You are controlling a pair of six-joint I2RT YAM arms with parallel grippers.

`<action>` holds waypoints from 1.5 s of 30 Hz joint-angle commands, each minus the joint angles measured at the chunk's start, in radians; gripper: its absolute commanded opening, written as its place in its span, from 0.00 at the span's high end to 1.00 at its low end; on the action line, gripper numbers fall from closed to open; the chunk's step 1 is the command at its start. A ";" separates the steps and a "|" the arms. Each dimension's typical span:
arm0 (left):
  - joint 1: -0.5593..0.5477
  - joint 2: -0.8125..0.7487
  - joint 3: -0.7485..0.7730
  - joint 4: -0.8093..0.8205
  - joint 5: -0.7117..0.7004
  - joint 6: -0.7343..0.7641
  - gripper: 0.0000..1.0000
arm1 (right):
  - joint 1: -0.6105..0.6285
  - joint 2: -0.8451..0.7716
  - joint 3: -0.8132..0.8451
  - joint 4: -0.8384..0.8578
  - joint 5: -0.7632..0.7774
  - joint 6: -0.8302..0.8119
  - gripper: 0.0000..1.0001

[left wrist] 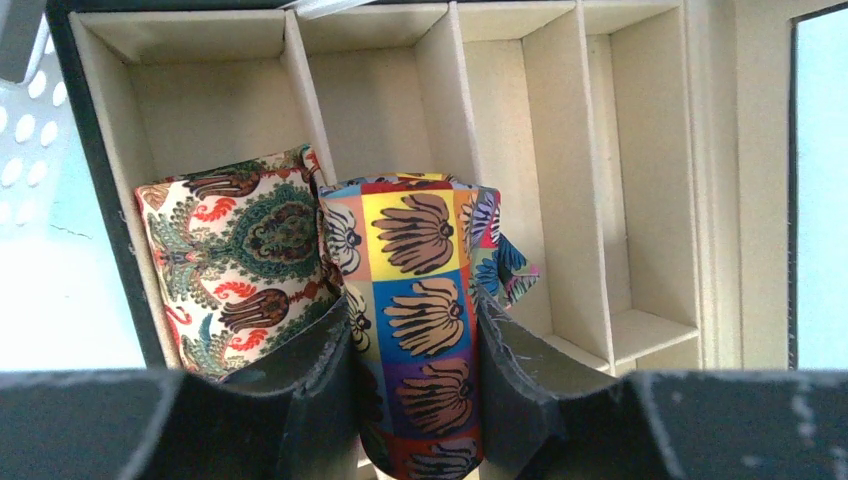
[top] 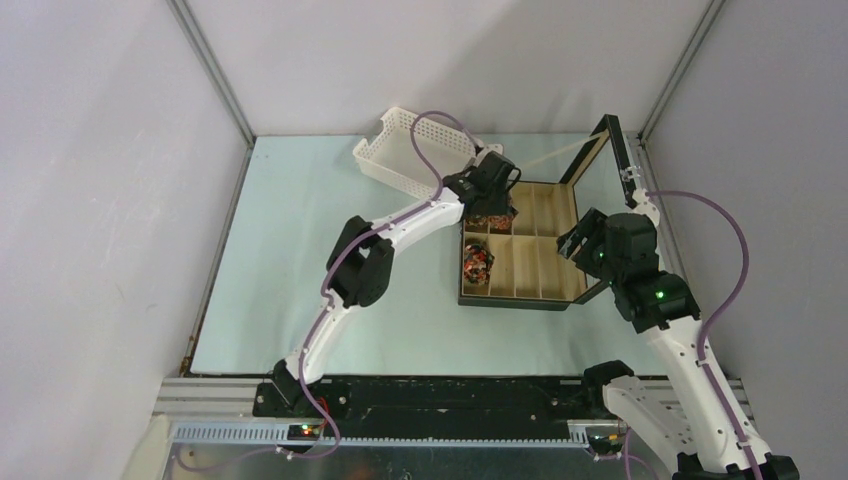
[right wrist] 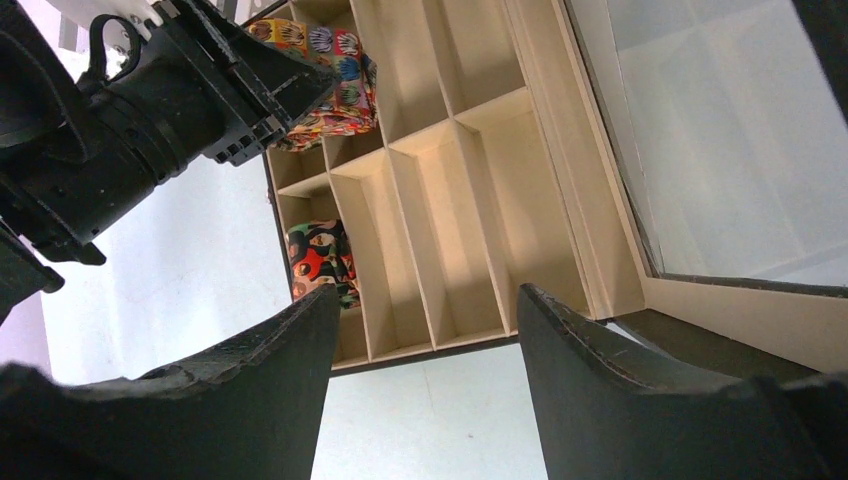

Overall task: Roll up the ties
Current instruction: Place the tie in the storage box.

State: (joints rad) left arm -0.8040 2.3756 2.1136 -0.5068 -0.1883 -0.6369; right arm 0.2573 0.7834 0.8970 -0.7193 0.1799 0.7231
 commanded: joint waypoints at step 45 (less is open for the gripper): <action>-0.043 0.190 0.245 -0.279 -0.187 0.122 0.77 | -0.010 0.003 -0.043 0.012 -0.028 0.010 0.32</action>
State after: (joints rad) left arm -0.8562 2.5286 2.3531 -0.7082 -0.3801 -0.5400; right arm 0.2577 0.7776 0.8776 -0.6762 0.1371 0.7231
